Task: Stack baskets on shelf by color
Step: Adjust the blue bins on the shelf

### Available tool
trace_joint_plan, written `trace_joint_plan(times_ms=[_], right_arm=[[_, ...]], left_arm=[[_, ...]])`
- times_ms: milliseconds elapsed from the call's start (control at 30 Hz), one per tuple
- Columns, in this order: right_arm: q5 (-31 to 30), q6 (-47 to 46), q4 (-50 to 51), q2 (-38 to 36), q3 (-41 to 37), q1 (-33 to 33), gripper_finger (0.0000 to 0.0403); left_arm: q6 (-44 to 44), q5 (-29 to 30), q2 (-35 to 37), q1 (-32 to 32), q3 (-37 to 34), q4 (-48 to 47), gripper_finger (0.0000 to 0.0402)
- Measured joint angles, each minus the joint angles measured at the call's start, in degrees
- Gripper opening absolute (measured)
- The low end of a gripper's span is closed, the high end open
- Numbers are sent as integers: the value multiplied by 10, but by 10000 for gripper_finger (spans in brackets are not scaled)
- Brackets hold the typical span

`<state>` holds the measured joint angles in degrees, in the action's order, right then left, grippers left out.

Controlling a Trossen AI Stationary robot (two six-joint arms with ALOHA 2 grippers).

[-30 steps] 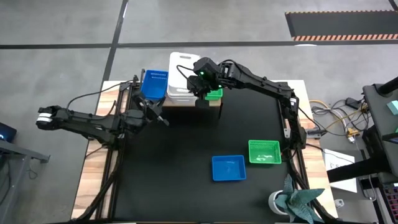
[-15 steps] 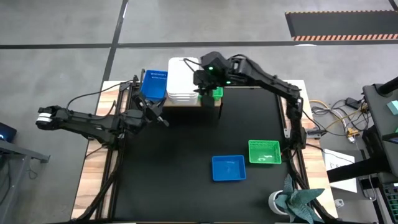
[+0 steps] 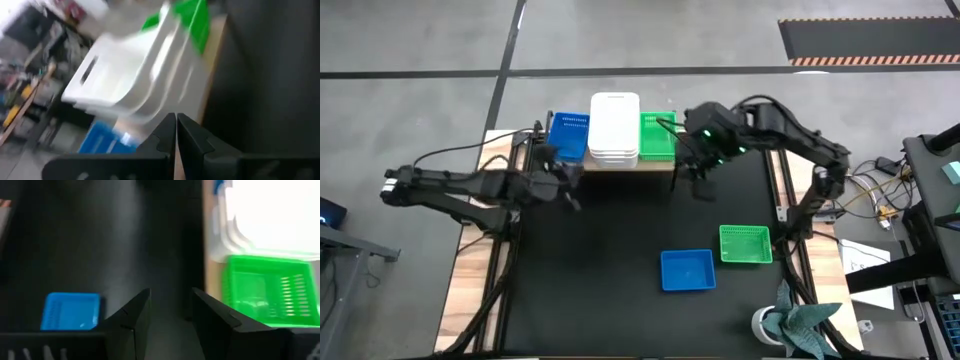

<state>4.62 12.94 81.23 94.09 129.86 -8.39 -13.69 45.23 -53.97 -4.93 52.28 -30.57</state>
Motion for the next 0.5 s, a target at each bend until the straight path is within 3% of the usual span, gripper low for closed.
trace_joint_plan(times_ms=[133, 233, 500], right_arm=[[-1, -20, -12, -47, -52, 43, 128], [-1, -43, -35, -82, -101, 72, 128], [-54, -88, -111, -158, -236, 130, 128]], left_arm=[[42, 0, -23, 36, 106, -203, 0], [15, -26, -43, 75, 159, -298, 0], [-169, -200, -99, 256, 181, -298, 0]])
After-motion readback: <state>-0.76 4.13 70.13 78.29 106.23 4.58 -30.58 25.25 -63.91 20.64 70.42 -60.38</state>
